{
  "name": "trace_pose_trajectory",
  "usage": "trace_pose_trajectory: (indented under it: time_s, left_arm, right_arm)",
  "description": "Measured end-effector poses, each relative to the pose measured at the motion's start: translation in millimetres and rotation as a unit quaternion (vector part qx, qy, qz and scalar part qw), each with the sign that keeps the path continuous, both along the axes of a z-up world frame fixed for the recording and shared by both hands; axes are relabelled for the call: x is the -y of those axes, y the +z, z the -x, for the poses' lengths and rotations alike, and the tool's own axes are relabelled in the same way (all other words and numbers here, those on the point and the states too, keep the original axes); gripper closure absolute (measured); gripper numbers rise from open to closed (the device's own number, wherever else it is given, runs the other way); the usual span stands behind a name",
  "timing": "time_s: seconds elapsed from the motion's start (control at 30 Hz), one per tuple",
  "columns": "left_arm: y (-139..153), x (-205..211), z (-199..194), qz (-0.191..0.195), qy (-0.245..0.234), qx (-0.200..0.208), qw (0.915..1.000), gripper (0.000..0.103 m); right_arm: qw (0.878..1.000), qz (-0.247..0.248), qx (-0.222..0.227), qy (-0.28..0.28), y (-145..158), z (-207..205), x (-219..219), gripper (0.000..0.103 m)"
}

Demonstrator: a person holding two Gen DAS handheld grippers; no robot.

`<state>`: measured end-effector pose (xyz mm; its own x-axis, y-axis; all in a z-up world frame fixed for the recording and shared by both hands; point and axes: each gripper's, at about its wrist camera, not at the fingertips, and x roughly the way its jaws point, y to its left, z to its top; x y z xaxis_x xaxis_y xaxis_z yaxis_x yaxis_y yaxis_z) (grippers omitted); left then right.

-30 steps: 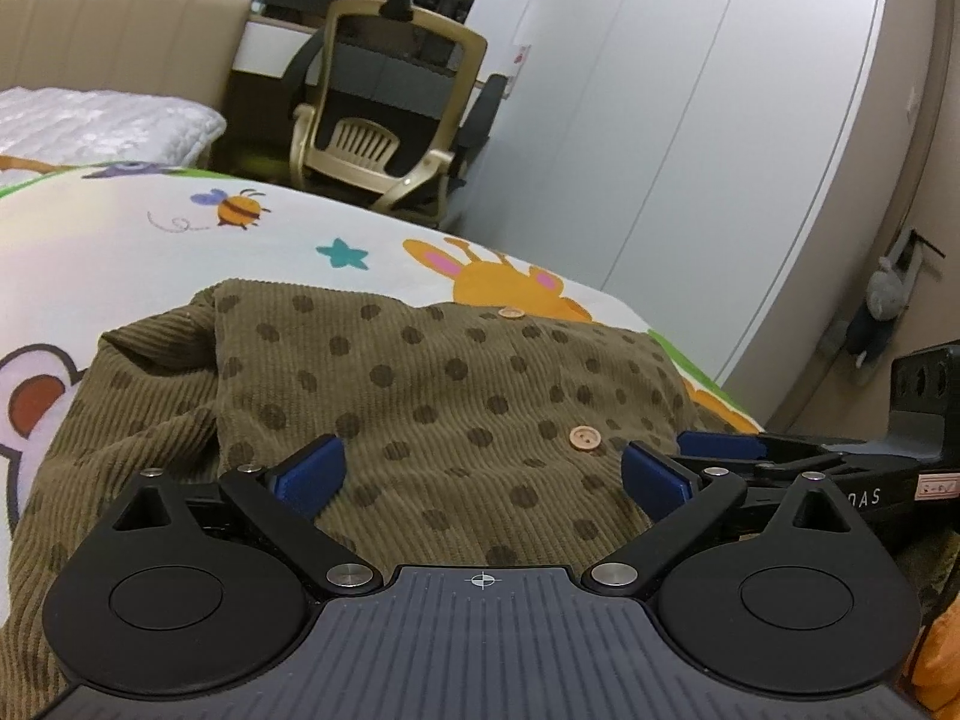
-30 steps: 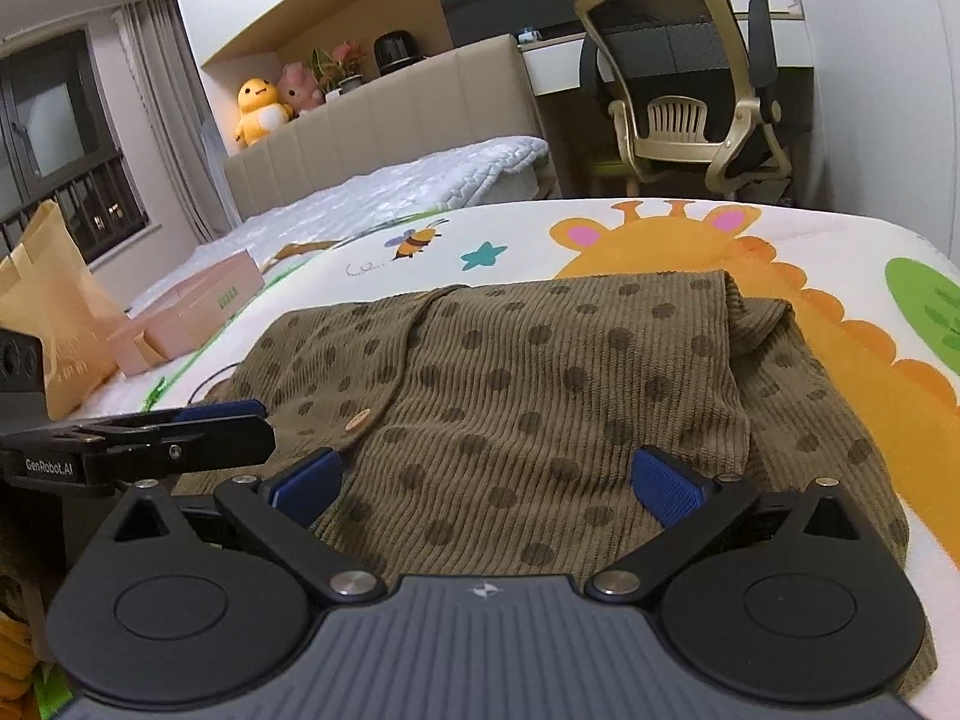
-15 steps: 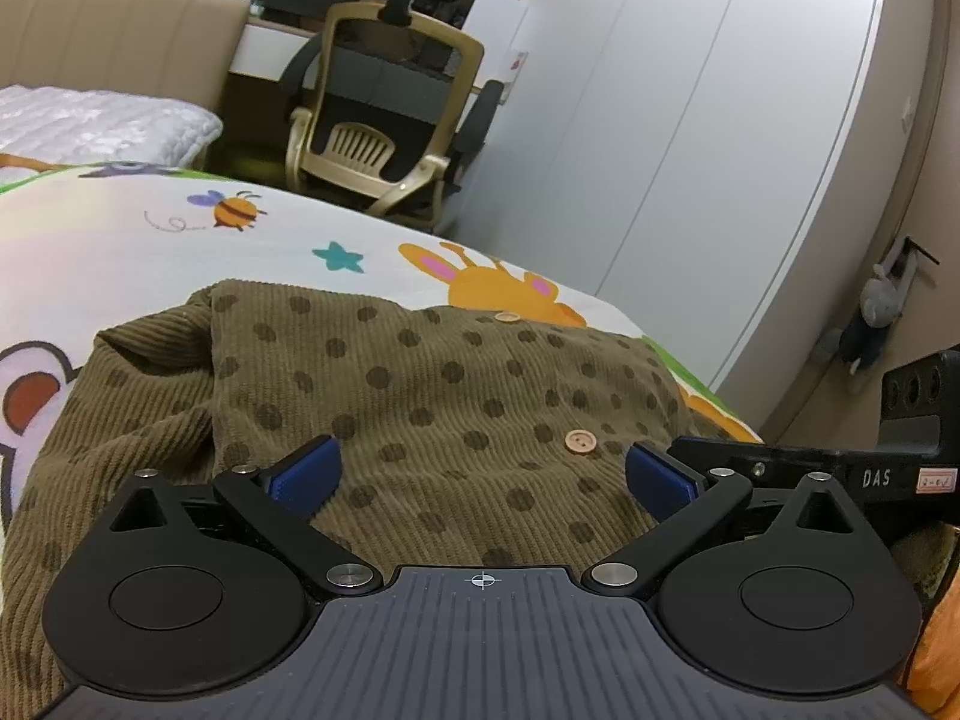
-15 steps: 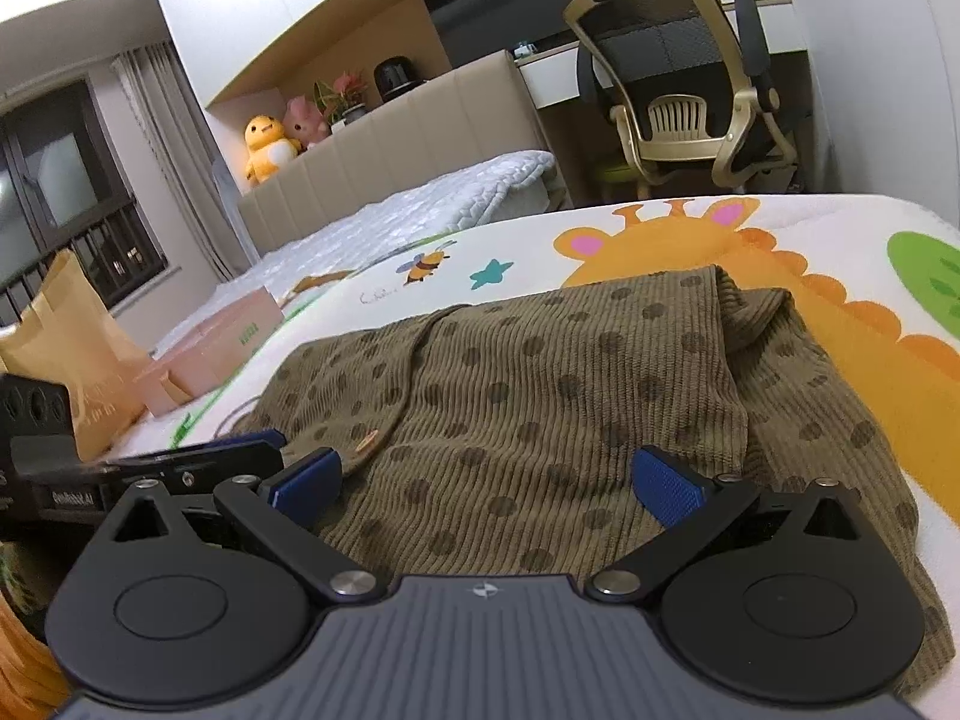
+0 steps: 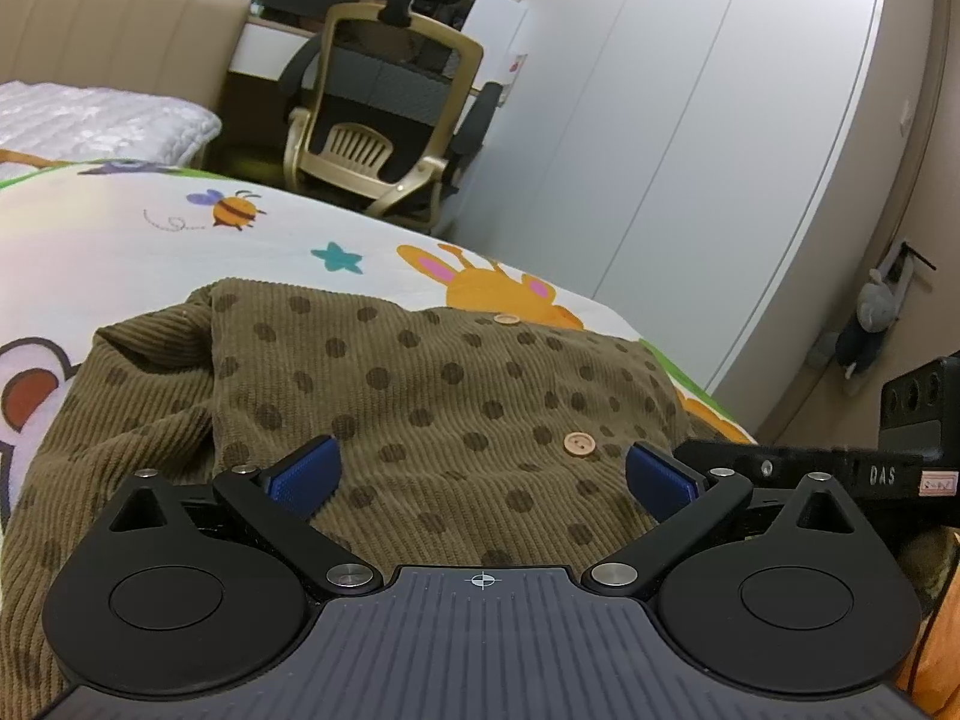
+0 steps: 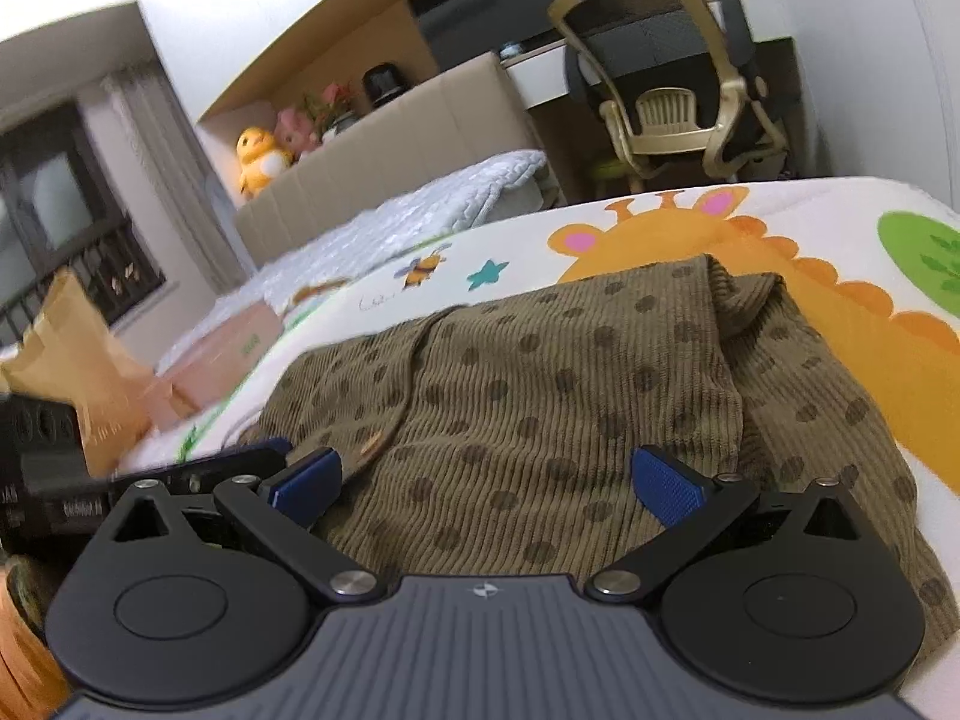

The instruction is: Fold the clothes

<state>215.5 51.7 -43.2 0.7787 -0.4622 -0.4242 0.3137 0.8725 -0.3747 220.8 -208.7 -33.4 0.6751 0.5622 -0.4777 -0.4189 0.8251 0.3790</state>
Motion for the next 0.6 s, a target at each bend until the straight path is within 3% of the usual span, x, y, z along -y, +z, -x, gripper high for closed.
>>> trace_pose_trajectory:
  time_s: [0.1,0.23,0.33,0.6]
  left_arm:
    - [-1,0,0,0.001,0.000,0.000,1.0000,0.000]
    - [-1,-1,0,0.002,0.000,0.001,1.0000,0.000]
    - [-1,-1,1,0.002,-0.001,0.001,1.0000,0.000]
    - [1,4,2,-0.014,0.003,-0.003,0.9999,0.000]
  right_arm:
    - [0.999,0.035,0.017,0.016,9,9,-5,0.000]
    - [0.992,0.111,0.041,-0.033,13,21,-14,0.000]
    - [0.980,0.184,0.023,-0.072,1,14,-21,0.000]
    - [0.981,0.181,-0.019,-0.073,-4,0,-20,0.000]
